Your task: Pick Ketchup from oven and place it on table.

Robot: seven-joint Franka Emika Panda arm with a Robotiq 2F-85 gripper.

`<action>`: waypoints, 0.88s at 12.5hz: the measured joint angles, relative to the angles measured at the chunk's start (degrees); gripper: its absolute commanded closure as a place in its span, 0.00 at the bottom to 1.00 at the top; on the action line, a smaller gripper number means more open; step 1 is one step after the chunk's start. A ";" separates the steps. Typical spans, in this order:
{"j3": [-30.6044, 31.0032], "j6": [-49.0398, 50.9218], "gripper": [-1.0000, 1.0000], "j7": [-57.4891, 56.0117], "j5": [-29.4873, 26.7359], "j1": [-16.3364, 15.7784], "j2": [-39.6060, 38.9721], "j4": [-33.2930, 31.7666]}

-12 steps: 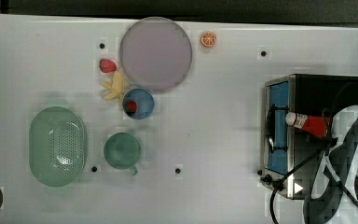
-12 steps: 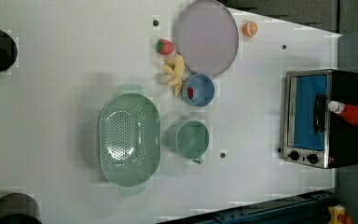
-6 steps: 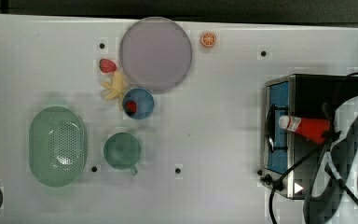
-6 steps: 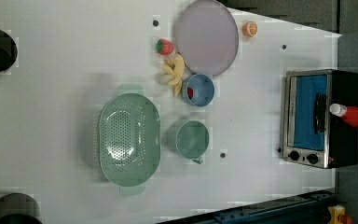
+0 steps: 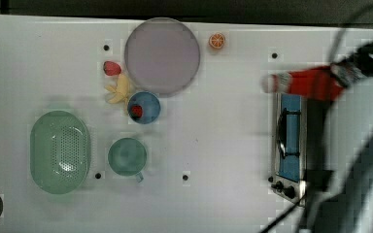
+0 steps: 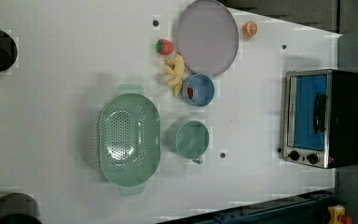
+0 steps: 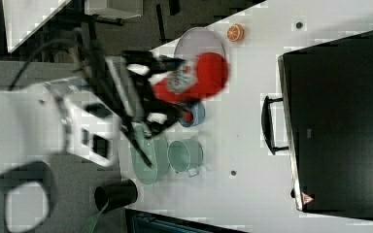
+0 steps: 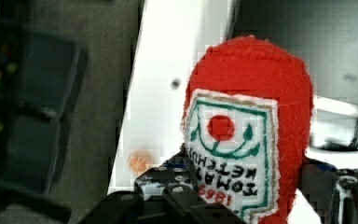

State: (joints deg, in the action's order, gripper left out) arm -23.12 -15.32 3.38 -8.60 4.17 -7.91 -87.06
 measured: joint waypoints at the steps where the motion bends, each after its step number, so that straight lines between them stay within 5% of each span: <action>1: 1.58 1.50 0.37 0.00 0.21 -0.93 -0.35 0.62; 2: 2.36 4.80 0.37 0.00 0.55 -3.81 -1.48 0.06; 7: 15.74 4.08 0.37 0.00 1.77 -5.55 -4.18 -9.51; 11: 16.11 -10.83 0.37 0.00 3.51 -10.87 -4.83 -21.09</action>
State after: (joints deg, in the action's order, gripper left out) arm -7.01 -26.14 3.38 -5.09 -6.70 -12.74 -108.16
